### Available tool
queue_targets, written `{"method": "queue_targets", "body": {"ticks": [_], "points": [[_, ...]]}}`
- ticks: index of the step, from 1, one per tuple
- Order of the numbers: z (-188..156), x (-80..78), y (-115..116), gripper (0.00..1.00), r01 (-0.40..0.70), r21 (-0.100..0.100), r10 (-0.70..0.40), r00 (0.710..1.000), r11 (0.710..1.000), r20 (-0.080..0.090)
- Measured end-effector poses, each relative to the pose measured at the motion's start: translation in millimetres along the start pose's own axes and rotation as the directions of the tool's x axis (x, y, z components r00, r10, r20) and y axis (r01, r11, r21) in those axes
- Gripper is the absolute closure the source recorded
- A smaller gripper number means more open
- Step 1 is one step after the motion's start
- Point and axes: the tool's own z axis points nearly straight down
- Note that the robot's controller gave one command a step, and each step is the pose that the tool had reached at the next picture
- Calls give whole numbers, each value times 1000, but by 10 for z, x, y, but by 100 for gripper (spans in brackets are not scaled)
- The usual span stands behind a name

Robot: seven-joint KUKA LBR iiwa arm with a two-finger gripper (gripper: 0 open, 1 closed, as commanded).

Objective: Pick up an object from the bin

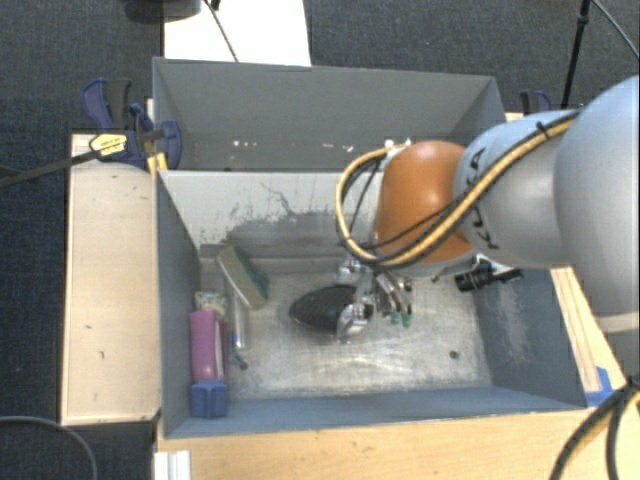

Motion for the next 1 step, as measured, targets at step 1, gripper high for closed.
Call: {"method": "queue_targets", "body": {"ticks": [1], "points": [[-1198, -82, 19, 100, 29, -1, -29, 1000, 1000, 8]]}}
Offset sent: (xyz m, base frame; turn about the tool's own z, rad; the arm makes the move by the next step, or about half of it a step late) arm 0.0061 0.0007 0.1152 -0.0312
